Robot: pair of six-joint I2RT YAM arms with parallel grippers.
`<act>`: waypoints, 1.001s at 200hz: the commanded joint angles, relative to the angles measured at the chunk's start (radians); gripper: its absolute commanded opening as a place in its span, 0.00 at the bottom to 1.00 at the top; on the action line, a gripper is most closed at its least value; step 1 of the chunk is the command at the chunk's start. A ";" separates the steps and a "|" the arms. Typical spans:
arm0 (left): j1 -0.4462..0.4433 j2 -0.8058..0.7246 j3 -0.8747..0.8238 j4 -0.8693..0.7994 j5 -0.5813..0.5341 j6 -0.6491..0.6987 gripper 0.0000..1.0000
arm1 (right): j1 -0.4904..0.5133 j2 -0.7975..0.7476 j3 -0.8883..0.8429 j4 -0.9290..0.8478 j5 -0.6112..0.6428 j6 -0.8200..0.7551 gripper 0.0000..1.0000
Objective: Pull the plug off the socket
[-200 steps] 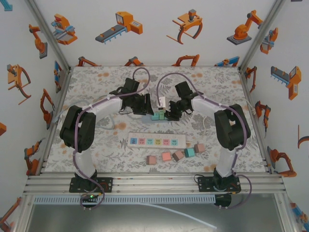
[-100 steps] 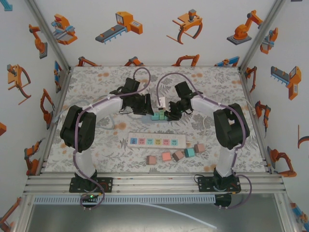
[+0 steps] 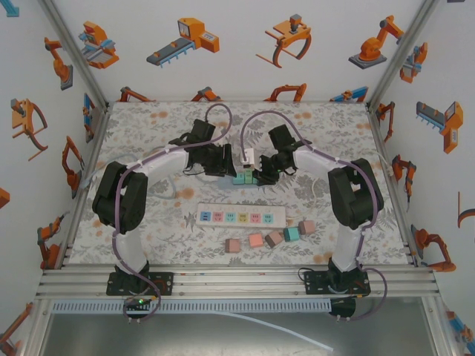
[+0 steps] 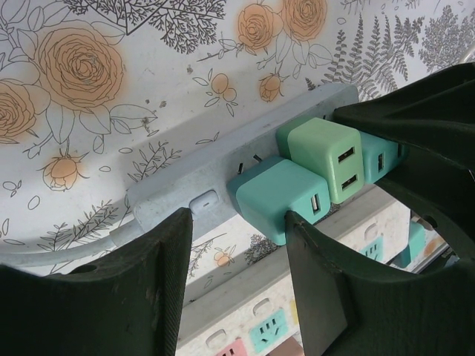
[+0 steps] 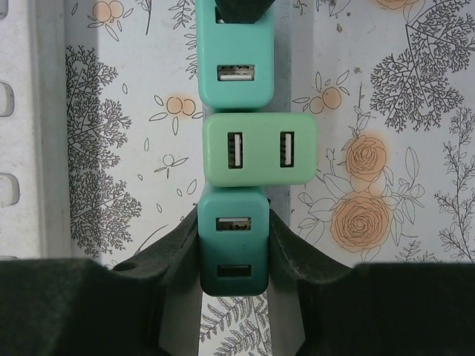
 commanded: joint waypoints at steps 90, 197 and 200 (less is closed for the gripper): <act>-0.066 0.161 -0.030 -0.240 -0.258 0.112 0.51 | 0.015 -0.159 0.002 0.074 -0.158 0.068 0.00; -0.058 0.032 0.042 -0.176 -0.125 0.105 0.55 | 0.015 -0.343 -0.162 0.348 -0.039 0.573 0.00; -0.057 0.030 0.049 -0.176 -0.124 0.105 0.55 | 0.015 -0.350 -0.169 0.361 -0.029 0.611 0.00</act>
